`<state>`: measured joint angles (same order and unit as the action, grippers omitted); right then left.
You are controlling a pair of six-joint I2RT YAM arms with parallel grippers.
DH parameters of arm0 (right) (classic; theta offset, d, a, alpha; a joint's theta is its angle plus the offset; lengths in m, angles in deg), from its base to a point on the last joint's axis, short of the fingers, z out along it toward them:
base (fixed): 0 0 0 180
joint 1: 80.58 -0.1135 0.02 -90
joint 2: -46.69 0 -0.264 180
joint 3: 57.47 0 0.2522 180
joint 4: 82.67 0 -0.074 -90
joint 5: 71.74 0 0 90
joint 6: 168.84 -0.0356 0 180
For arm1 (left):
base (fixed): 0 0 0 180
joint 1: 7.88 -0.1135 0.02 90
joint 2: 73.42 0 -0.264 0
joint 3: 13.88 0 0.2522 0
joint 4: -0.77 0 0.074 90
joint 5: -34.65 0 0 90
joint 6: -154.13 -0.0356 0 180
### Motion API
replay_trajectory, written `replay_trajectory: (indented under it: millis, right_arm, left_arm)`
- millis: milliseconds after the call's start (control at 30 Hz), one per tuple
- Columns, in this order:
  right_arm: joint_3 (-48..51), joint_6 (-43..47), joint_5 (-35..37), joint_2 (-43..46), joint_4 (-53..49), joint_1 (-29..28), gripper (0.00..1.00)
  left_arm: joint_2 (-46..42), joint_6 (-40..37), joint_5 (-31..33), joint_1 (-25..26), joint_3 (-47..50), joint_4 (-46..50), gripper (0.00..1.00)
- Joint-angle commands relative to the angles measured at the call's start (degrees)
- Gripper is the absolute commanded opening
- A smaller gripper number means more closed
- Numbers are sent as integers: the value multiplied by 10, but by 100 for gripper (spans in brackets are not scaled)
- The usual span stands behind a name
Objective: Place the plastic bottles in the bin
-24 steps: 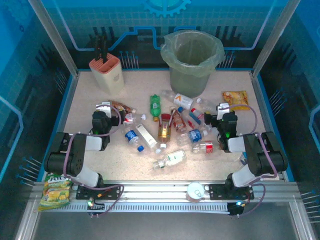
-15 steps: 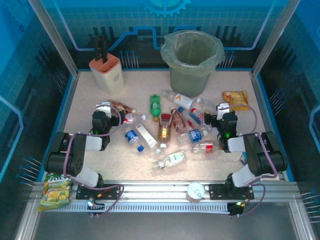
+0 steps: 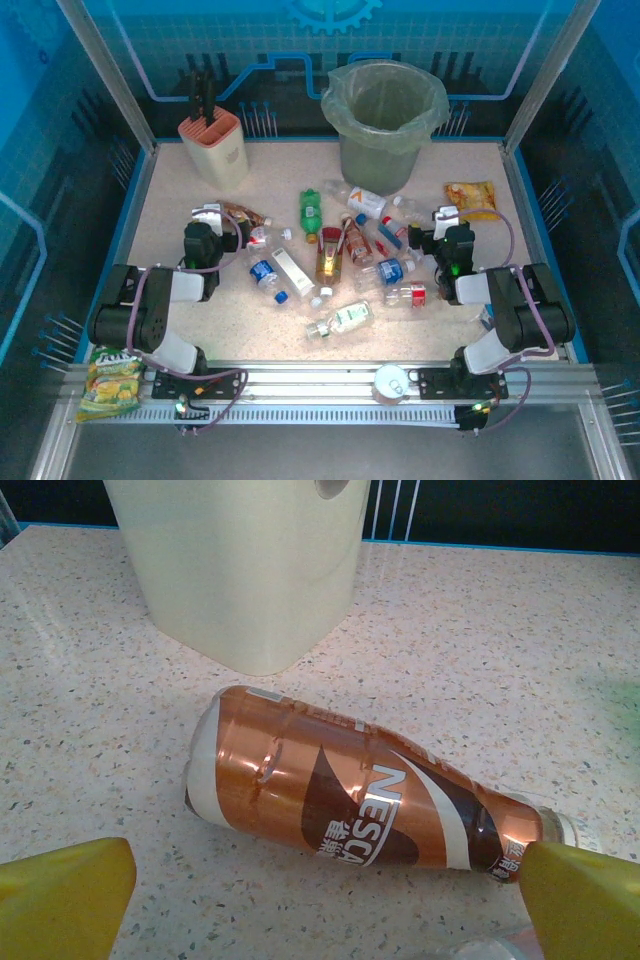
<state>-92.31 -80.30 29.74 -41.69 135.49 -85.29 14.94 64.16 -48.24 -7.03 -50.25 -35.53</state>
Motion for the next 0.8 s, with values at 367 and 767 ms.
replay_trajectory:
  millis: [367, 767]
  right_arm:
    - [-183, -20, -34, 189, -499, -4, 100]
    - [-472, -163, -164, 156, -948, -45, 100]
  left_arm:
    - [-266, 84, 14, 14, -220, 568, 99]
    - [-142, 321, -84, -9, -423, 924, 95]
